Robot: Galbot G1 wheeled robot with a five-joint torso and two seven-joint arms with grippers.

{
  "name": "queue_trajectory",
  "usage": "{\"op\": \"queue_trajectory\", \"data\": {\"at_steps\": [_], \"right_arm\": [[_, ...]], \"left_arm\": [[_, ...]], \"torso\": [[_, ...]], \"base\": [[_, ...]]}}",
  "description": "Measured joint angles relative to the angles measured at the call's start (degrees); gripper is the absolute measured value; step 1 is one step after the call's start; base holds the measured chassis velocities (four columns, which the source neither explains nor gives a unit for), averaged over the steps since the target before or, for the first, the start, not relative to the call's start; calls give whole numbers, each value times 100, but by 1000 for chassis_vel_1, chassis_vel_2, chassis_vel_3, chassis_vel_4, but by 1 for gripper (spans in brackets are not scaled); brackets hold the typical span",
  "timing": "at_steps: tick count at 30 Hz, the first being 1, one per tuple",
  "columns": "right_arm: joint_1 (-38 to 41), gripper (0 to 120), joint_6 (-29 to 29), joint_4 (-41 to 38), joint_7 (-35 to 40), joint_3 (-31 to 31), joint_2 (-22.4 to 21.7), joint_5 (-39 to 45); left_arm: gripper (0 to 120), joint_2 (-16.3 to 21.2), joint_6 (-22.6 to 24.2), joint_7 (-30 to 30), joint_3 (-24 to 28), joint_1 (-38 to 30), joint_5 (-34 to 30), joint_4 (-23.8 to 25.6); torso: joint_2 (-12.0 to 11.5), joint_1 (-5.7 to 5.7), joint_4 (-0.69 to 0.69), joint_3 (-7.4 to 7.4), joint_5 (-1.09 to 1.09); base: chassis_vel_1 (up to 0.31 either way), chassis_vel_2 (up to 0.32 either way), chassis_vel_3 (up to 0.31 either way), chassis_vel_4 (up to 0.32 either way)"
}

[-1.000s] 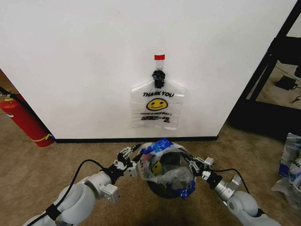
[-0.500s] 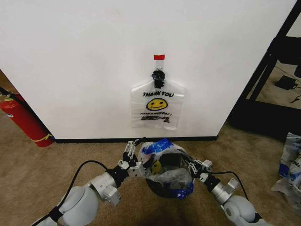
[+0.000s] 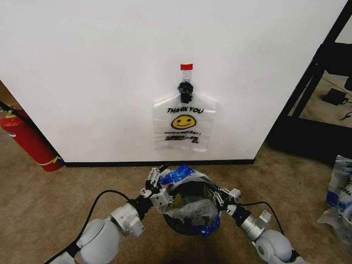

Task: Pick up the garbage bag from the wall and place it over the trash bin.

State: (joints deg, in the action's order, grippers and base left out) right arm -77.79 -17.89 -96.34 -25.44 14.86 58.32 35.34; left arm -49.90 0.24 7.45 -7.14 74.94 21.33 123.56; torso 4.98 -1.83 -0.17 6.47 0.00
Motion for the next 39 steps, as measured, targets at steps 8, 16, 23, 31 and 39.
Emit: {"op": "queue_trajectory", "data": {"at_steps": [8,16,23,31,39], "right_arm": [[7,1,-12,-20,-114,15,-30,-135],[28,1,-48,36,-257,23,-63,-223],[63,1,-201,93,-868,114,-155,-362],[137,1,-422,183,-1860,406,-257,-335],[135,1,-431,122,-2173,495,-262,-44]], "left_arm": [[40,55,47,15,-51,-25,-19,-19],[10,79,45,62,-44,-61,18,34],[0,182,162,66,-98,-100,13,-209],[0,333,513,107,-152,-31,-276,-407],[0,312,550,189,-149,42,-281,-584]], "torso": [[0,0,-1,0,0],[0,0,0,0,0],[0,0,-1,0,0],[0,0,0,0,0],[0,0,0,0,0]], "base": [[0,0,0,0],[0,0,0,0],[0,0,0,0],[0,0,0,0],[0,0,0,0]]}}
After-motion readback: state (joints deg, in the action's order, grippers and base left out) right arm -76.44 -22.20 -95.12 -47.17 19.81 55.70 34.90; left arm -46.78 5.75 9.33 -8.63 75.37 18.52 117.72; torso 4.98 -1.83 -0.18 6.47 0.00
